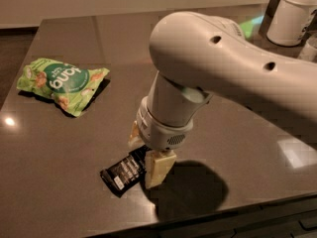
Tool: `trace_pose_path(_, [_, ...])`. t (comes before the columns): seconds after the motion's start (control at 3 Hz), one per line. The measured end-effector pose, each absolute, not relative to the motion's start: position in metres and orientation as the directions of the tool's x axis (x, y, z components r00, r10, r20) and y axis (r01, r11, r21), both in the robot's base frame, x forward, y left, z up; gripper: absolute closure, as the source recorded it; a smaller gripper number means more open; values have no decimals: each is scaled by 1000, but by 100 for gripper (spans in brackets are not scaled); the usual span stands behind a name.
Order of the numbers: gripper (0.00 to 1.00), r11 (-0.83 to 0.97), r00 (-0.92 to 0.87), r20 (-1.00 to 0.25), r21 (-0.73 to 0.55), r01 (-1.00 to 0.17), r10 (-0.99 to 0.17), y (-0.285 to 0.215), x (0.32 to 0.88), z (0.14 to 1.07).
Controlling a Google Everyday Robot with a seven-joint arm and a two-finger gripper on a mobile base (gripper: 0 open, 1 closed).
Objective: Pick rxbar chocolate
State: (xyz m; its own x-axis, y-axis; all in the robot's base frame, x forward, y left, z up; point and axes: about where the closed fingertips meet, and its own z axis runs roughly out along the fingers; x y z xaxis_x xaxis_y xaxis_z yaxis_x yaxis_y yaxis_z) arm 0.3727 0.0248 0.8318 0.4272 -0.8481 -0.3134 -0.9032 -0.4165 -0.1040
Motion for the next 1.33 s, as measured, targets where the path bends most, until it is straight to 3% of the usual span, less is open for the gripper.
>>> trace_pose_path(0.67, [88,-420,429,-305,-97,-902,-850,25,373,834])
trace_pose_path(1.0, [100,-411,418,-292,-87,-907,-860,13,377,845])
trace_pose_path(1.33, [100,-386,390,-310,-77,-919,-867,-2,380,867])
